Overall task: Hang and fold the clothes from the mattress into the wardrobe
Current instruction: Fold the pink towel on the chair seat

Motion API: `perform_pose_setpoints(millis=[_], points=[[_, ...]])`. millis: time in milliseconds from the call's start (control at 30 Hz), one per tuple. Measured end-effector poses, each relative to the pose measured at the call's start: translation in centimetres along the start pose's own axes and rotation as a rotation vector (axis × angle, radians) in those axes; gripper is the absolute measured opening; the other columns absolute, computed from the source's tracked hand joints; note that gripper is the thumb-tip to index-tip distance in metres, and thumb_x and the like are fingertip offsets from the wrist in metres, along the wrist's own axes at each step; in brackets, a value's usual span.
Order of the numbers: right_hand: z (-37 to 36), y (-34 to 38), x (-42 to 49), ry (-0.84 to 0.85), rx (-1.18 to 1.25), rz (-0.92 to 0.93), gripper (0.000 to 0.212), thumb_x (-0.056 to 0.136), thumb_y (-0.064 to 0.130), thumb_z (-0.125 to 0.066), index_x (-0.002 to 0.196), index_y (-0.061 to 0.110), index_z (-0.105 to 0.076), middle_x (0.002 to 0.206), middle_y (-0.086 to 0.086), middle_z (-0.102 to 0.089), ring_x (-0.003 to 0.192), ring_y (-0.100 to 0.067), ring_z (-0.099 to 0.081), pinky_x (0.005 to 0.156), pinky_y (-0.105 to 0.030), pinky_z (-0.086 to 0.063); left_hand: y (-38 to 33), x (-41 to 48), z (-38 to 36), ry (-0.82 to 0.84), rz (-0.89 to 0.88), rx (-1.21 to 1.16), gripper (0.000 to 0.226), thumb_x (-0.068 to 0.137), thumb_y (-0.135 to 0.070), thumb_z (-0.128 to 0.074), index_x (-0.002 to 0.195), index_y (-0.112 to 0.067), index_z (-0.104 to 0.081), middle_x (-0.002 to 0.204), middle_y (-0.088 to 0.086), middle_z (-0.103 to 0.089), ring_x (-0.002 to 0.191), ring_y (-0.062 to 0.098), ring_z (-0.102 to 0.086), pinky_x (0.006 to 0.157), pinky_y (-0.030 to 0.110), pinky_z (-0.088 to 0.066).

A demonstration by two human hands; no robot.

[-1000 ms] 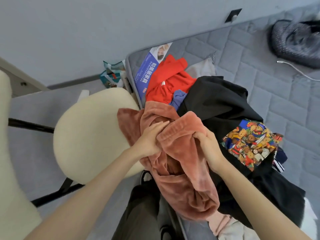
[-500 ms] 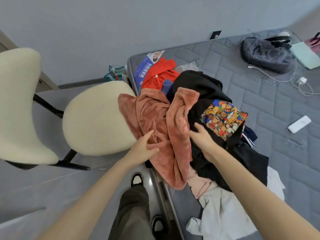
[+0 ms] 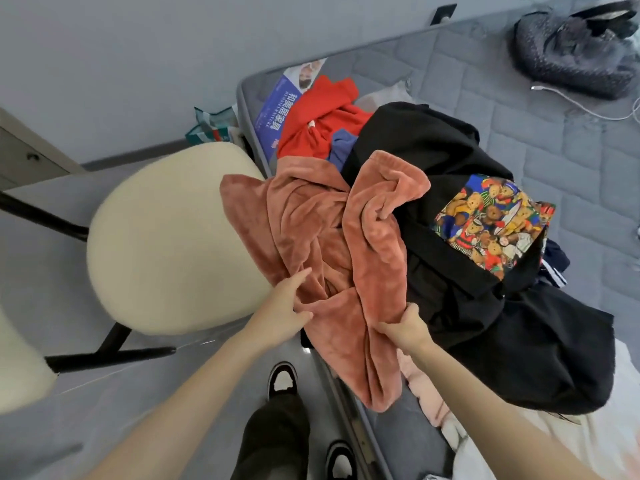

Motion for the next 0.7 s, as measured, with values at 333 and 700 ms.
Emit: perform_pose_setpoints(millis=[333, 700], points=[[-2.6, 22.9, -6.9, 0.241, 0.34, 0.519, 0.021, 0.094, 0.028, -0.059, 0.107, 0.014, -0.068, 0.105, -0.001, -0.071, 0.097, -0.011, -0.065, 0.08, -0.02, -0.052, 0.1, -0.2, 9.7, -0.182, -0.032, -0.233, 0.085, 0.08, 0.002, -0.064, 0.147, -0.029, -0.021, 0.128, -0.013, -0.042, 0.115, 0.005, -0.043, 0.092, 0.014, -0.033], [-6.1, 21.2, -2.5, 0.042, -0.143, 0.515, 0.046, 0.09, -0.002, -0.045, 0.128, 0.019, -0.058, 0.128, -0.002, -0.058, 0.122, -0.018, -0.052, 0.094, -0.02, -0.038, 4.9, 0.7, 15.7, -0.504, 0.099, -0.074, 0.062, 0.082, -0.004, -0.043, 0.142, -0.016, -0.037, 0.142, 0.005, -0.044, 0.13, 0.024, -0.044, 0.108, 0.037, -0.036]])
Point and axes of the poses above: each hand's wrist, its own x-axis towards the middle knuckle, its own z-axis out of the back of the hand, y = z × x, the point moved 9 cm from there along x, towards the middle knuckle
